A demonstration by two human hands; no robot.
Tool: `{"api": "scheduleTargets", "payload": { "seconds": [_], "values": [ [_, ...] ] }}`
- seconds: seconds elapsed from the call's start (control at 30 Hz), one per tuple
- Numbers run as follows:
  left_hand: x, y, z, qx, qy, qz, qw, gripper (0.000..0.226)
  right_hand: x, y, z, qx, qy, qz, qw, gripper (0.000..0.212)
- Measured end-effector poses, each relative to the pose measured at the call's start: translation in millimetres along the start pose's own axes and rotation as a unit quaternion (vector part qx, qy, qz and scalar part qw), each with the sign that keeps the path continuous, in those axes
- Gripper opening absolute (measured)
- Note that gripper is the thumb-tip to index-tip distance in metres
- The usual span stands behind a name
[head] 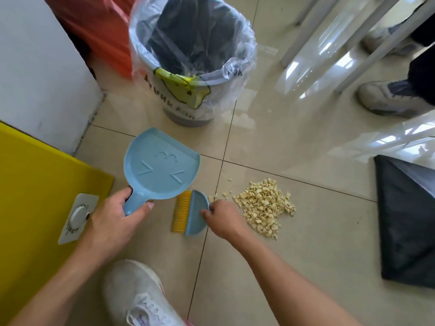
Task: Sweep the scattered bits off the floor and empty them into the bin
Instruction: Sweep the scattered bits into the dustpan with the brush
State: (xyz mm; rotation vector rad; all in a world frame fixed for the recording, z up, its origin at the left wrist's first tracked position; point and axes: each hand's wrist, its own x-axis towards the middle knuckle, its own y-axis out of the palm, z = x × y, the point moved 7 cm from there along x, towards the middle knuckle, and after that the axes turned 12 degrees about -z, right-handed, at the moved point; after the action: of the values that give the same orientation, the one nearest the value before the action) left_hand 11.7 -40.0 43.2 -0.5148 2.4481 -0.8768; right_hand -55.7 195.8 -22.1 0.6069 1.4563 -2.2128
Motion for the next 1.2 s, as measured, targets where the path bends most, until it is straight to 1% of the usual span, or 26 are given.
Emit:
{"api": "scheduleTargets", "payload": {
  "seconds": [0.07,0.17,0.3,0.37,0.43,0.5,0.57,0.67,0.77,0.97,1.07,1.2],
  "values": [
    [-4,4,-2,0.006,0.004,0.010,1.000,0.022,6,-13,-24,0.005,0.028,-0.025,0.999,0.030],
    [-2,11,-8,0.012,0.013,0.025,1.000,0.020,19,-44,-58,-0.025,0.052,-0.066,0.996,0.031],
    [-2,24,-7,0.017,0.013,0.056,0.998,0.019,26,-69,-94,-0.052,0.080,-0.074,0.993,0.031],
    [-3,28,-6,0.022,0.017,0.061,0.998,0.019,23,-79,-110,-0.048,0.101,-0.078,0.991,0.030],
    [-2,32,-5,0.025,0.020,0.064,0.997,0.019,15,-91,-118,-0.032,0.116,-0.098,0.988,0.032],
    [0,34,-6,0.025,0.021,0.066,0.997,0.020,3,-93,-116,-0.005,0.115,-0.111,0.987,0.034],
    [2,36,-8,0.025,0.024,0.067,0.997,0.021,-13,-78,-101,0.012,0.092,-0.090,0.992,0.036],
    [1,35,-8,0.021,0.032,0.067,0.997,0.022,-37,-35,-75,-0.010,0.041,-0.036,0.998,0.033],
    [-1,36,-7,0.022,0.030,0.074,0.997,0.022,-45,-16,-71,-0.050,0.031,-0.043,0.997,0.029],
    [-6,45,-12,0.044,0.040,0.100,0.993,0.024,-29,-43,-90,-0.131,0.045,-0.081,0.987,0.027],
    [-4,46,-13,0.039,0.040,0.105,0.993,0.024,-17,-66,-100,-0.176,0.052,-0.088,0.979,0.022],
    [-1,44,-10,0.042,0.037,0.078,0.995,0.024,-11,-89,-102,-0.169,0.075,-0.078,0.980,0.022]
  ]
}}
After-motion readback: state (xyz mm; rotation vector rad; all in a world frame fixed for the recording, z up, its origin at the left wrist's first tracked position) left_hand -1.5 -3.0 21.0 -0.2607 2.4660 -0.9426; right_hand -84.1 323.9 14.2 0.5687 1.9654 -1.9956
